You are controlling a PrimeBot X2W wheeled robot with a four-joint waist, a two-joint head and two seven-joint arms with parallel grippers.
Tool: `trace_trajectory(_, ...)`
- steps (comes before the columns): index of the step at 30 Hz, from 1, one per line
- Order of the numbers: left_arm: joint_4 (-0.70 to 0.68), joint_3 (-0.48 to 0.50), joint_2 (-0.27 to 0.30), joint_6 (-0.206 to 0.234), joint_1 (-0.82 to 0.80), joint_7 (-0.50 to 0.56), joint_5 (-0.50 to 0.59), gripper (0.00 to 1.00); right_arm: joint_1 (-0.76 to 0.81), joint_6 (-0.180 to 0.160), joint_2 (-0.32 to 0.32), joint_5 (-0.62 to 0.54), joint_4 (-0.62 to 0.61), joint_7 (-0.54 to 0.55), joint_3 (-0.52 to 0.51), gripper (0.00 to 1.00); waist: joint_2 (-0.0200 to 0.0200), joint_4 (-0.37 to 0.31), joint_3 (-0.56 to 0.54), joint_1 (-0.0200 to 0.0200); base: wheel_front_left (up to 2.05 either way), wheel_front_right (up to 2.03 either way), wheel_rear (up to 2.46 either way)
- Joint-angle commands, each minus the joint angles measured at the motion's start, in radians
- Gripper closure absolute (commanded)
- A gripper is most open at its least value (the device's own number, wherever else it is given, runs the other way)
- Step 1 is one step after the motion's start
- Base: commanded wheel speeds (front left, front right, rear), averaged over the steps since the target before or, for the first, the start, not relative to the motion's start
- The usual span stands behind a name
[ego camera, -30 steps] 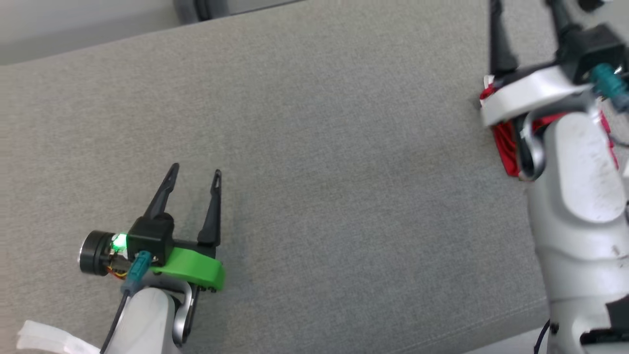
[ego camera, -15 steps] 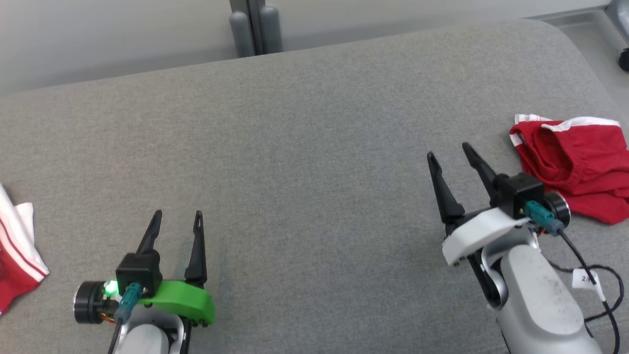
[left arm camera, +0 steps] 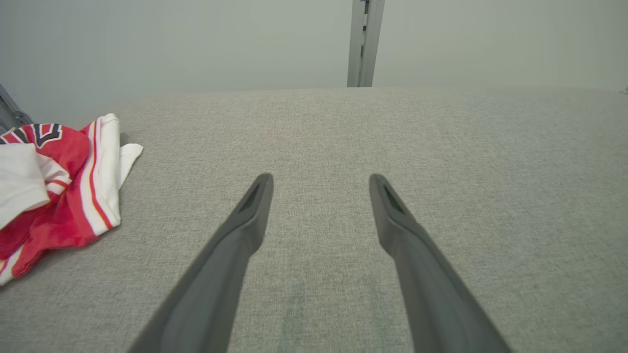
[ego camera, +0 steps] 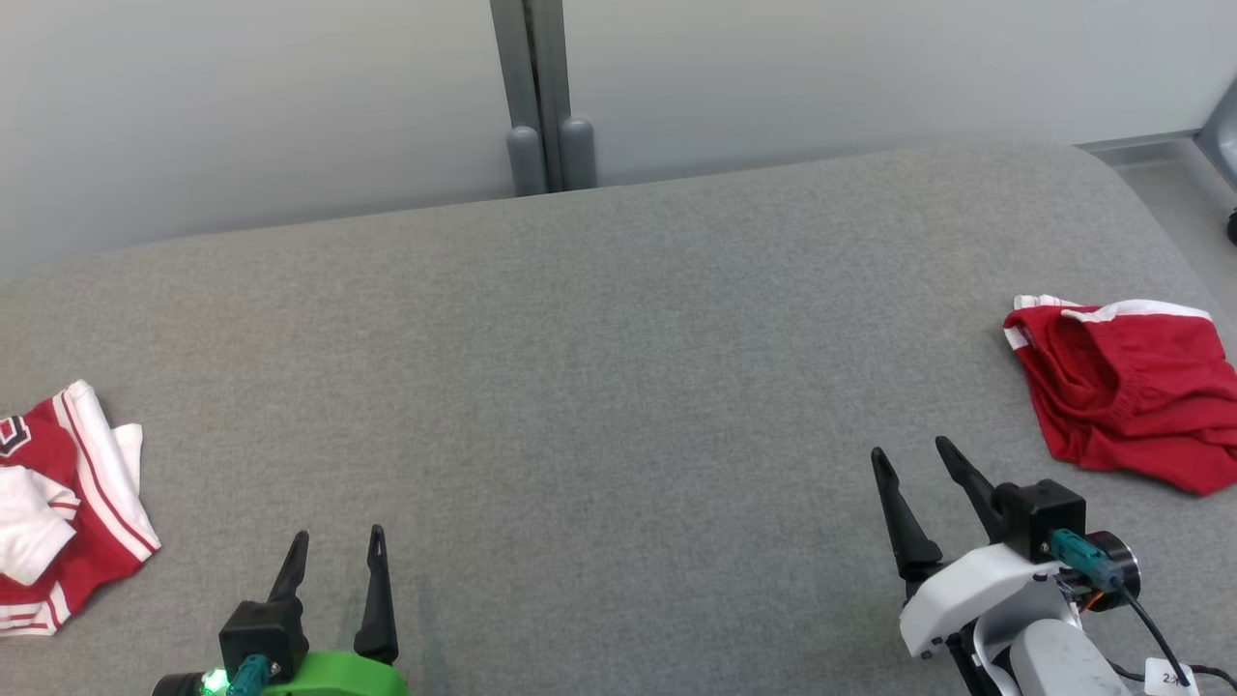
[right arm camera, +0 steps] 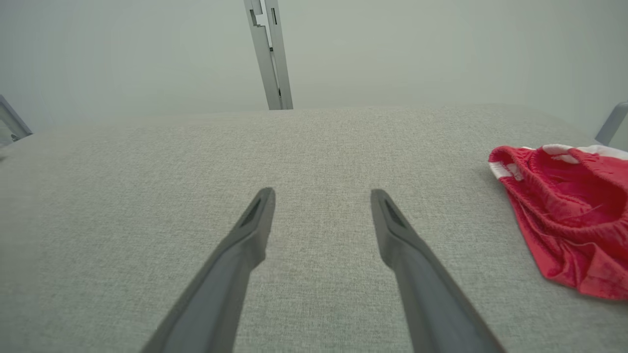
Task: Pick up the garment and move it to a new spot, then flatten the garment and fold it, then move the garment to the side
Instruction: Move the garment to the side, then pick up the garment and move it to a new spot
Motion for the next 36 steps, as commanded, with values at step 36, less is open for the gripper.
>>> trace_trajectory(36, 0.027, 0.127, 0.001, 0.009, -0.03, -0.001, -0.1, 0.0, -0.082, -0.001, -0.004, 0.011, 0.023, -0.002, 0.085, 0.0, 0.0, 0.508, 0.079, 0.0, 0.0, 0.0, 0.0)
